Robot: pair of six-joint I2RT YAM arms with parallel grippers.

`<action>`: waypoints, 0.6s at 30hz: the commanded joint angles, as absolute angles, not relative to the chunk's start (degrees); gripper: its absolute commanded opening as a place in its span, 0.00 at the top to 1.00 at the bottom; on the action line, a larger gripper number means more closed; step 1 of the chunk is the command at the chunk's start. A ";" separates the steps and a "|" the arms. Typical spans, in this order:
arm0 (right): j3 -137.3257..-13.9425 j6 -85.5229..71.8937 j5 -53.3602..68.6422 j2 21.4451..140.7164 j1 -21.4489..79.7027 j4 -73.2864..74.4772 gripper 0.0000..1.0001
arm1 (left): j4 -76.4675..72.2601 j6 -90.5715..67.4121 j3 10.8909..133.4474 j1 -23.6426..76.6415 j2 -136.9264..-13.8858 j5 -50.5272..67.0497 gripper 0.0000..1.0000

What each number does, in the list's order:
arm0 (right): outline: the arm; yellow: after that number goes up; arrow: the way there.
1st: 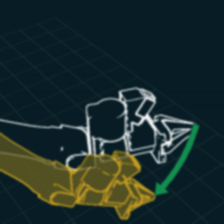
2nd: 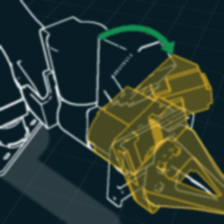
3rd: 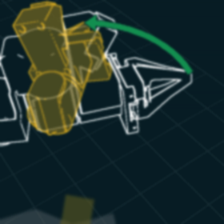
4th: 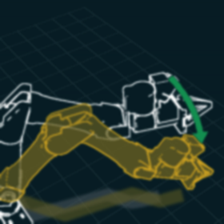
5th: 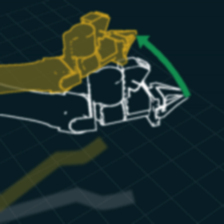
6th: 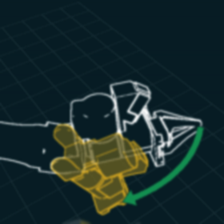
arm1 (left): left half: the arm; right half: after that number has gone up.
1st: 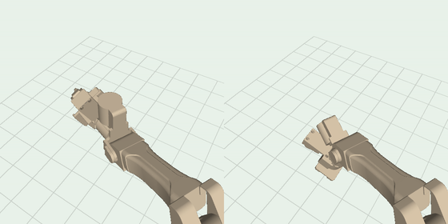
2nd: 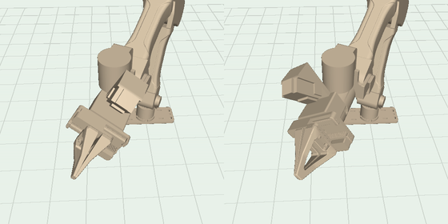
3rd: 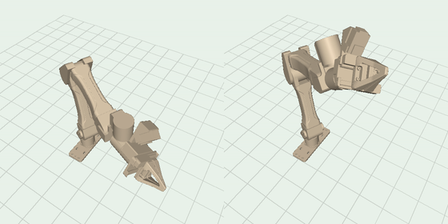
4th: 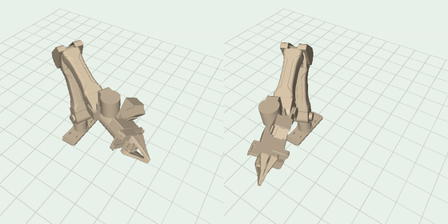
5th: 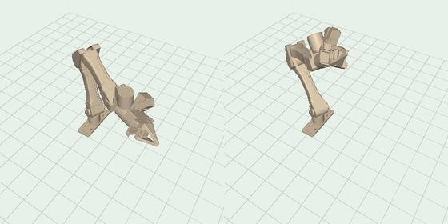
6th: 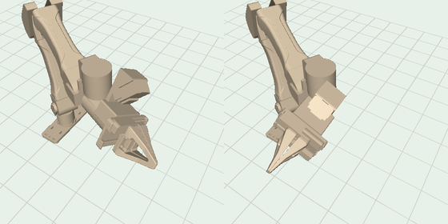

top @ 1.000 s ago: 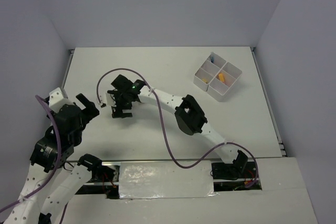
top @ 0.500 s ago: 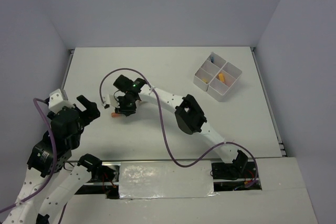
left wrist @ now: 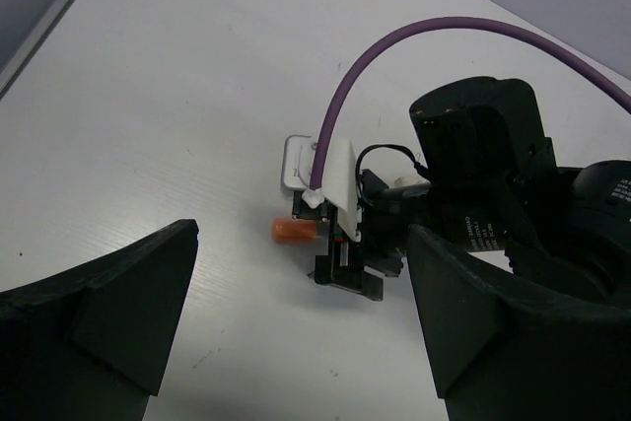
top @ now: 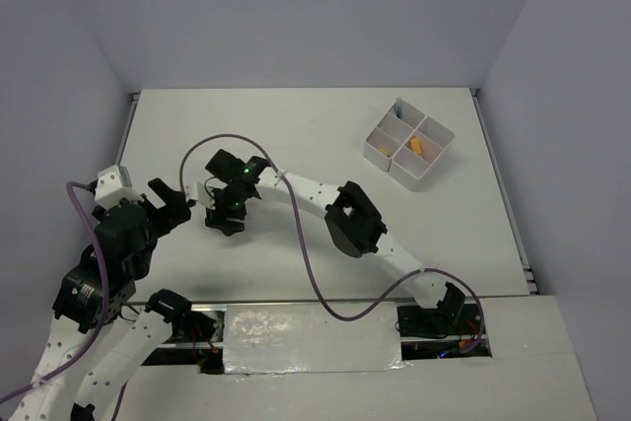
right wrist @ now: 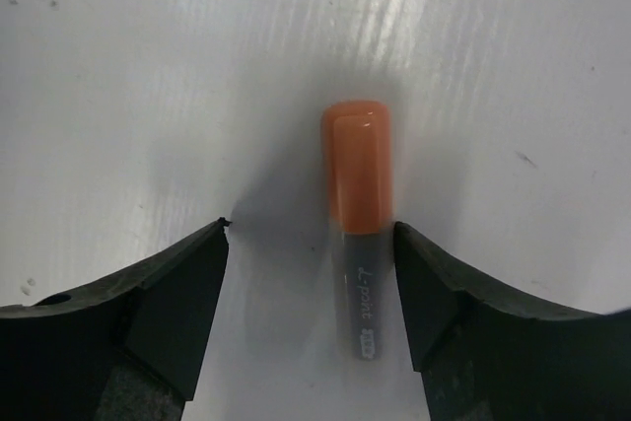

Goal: Sort the stationery into containers
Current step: Pick up the stationery from the center of the board.

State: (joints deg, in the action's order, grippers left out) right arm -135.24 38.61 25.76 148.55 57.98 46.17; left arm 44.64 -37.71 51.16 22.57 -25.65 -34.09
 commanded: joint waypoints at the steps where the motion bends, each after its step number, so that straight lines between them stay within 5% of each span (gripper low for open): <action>1: -134.65 34.28 27.69 149.06 59.15 43.24 0.29 | 41.40 -36.39 50.63 22.24 -24.79 -32.96 0.01; 3: -134.74 33.32 27.08 150.20 59.41 44.03 0.39 | 41.40 -36.30 50.54 22.32 -24.61 -32.78 0.01; 7: -132.28 31.12 24.44 150.82 60.38 41.58 0.27 | 41.22 -36.21 50.54 22.15 -24.35 -32.43 0.01; 18: -126.38 32.87 17.93 150.64 63.02 34.97 0.35 | 41.13 -36.12 50.27 22.24 -23.91 -32.26 0.01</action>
